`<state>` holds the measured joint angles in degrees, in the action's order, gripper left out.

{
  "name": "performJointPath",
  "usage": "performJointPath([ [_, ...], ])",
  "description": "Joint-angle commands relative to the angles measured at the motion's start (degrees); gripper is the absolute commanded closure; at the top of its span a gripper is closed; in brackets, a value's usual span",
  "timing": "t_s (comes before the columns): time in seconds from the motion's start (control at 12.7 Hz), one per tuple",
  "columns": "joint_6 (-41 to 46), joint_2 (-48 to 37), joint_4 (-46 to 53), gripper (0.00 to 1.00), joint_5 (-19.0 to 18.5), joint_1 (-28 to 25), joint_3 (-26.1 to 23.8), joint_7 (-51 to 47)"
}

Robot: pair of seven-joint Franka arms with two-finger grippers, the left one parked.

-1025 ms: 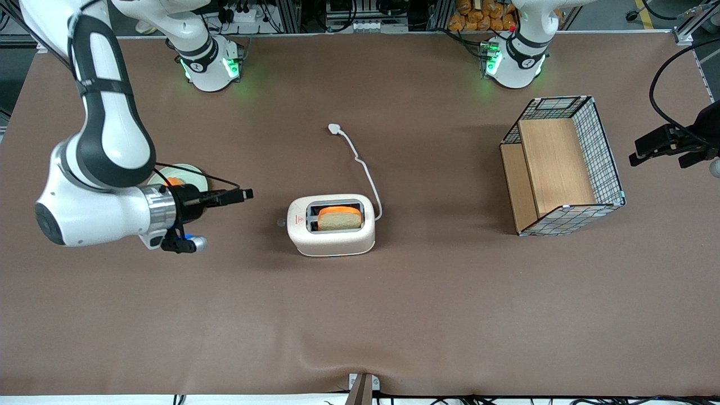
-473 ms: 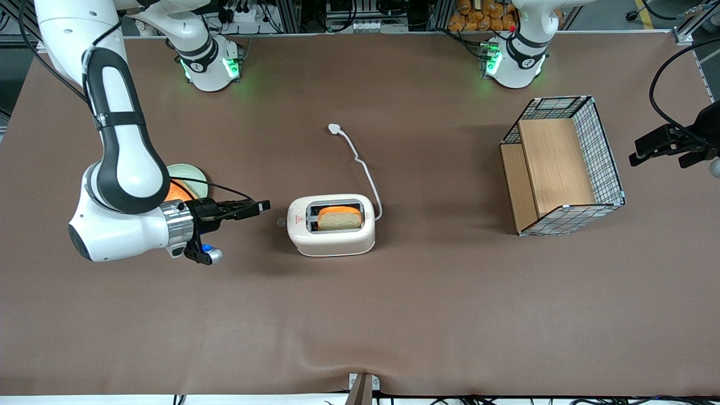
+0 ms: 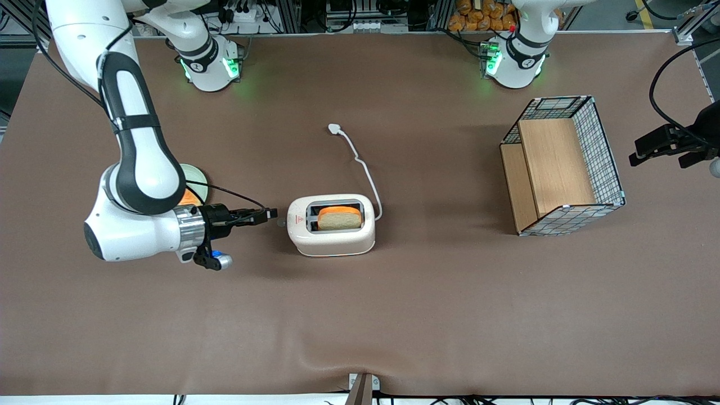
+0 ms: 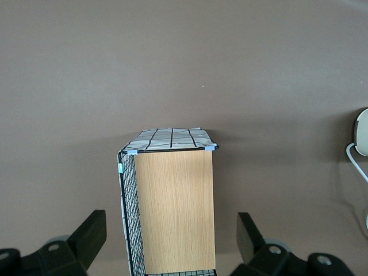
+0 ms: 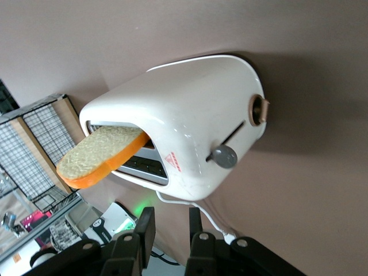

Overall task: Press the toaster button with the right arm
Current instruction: 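Move the right gripper onto the toaster's grey lever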

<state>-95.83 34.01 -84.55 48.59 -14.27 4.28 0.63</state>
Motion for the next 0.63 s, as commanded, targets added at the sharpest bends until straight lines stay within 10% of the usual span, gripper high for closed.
performJointPath([
  [0.0,0.0,3.0,1.1,0.85,4.2,0.3,0.5,7.3],
  [0.08,-0.1,3.2,1.0,1.00,4.4,0.3,0.5,7.6],
  [0.55,-1.7,3.7,1.1,1.00,4.4,-0.1,0.5,7.7],
])
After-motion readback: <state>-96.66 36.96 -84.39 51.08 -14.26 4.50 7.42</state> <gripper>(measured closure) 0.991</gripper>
